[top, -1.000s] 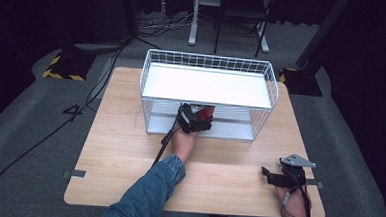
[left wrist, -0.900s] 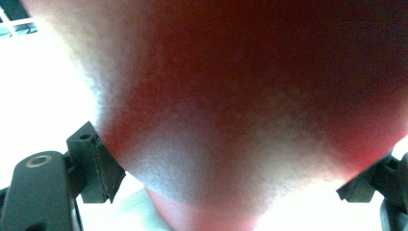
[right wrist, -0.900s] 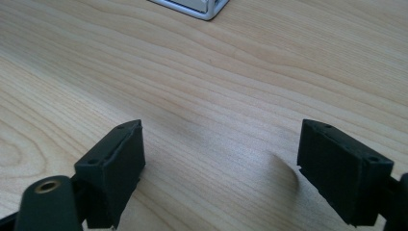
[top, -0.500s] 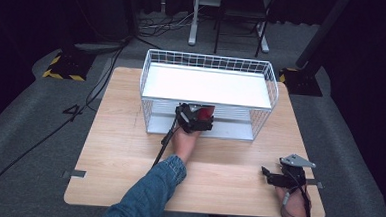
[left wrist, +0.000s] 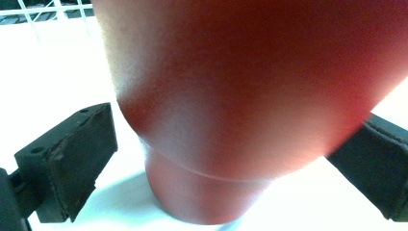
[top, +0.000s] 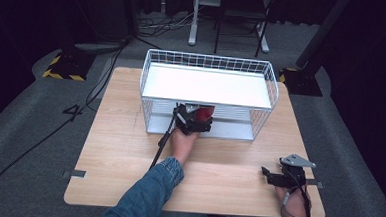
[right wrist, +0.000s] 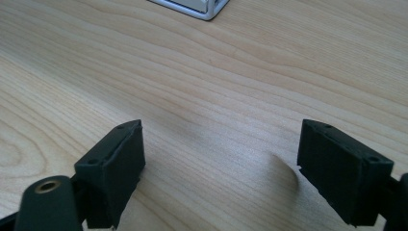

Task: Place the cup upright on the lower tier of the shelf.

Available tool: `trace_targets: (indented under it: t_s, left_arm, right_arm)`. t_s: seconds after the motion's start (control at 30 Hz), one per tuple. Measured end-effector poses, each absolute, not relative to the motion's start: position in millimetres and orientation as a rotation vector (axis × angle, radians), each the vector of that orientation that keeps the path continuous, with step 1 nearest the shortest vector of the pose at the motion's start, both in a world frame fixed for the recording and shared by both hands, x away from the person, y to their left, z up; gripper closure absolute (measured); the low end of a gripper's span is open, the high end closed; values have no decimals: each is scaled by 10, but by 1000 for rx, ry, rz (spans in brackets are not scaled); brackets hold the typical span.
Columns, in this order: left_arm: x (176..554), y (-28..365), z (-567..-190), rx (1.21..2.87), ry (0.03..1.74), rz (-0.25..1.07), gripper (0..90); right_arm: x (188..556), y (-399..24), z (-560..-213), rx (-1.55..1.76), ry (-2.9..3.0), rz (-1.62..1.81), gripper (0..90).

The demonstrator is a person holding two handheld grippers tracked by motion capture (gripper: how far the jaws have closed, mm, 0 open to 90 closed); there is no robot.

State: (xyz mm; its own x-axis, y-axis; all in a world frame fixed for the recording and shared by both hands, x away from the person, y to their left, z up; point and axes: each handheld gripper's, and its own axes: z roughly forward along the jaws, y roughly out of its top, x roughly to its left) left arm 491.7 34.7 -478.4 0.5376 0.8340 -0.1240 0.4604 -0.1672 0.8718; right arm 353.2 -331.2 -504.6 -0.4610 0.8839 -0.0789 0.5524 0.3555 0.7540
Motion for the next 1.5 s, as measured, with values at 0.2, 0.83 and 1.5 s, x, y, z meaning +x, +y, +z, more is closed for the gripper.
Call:
trace_targets:
  t_s: [0.2,0.83,1.5]
  left_arm:
    - [4770,385,-4728,1828,1050,486,0]
    - [4309,770,-4540,1820,1005,458,0]
    - [3625,1274,-4173,1786,930,488,0]
  right_arm:
    - [3528,-3310,-5045,1244,2144,915,172]
    - [3522,-3304,-5045,1233,2140,910,174]
    - [3553,-3302,-5047,1249,2166,935,174]
